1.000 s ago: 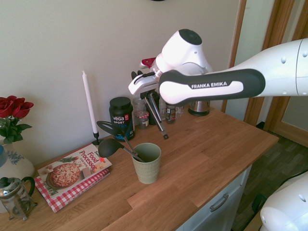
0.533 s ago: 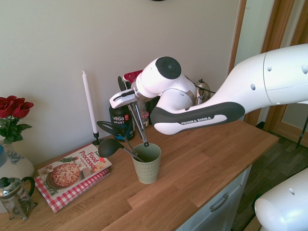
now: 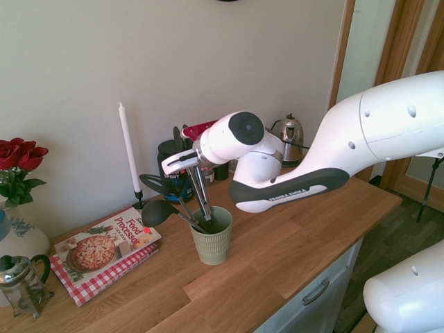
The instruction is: Put the tongs back in the holder
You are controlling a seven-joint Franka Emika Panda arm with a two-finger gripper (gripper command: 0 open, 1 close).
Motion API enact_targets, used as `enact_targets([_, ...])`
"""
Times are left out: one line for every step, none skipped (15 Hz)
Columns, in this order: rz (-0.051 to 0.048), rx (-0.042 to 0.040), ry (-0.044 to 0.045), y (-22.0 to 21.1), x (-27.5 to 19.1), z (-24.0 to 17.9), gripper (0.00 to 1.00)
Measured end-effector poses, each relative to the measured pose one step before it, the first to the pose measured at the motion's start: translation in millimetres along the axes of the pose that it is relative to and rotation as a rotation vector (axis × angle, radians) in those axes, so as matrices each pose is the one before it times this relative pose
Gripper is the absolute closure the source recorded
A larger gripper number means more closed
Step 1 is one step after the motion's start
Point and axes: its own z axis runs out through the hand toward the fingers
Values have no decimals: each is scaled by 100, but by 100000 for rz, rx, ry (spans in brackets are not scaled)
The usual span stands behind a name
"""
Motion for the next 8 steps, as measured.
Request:
enact_targets([12,-214,-886,430,-485,155,100])
enact_targets([-54,-302,-997,470,-539,164,100])
enact_targets([-182,-424,-849,492,-472,173,100])
enact_targets([-202,-234,-613,424,-332,131,100])
enact_targets([-169,-588,-544,436,-288,161,100])
enact_targets([-261,-560,-412,305,-288,113,100])
enact_targets([-216,-756,-477,353,-301,122,0])
enact_targets([-116,-753,-427,375,-254,130,0])
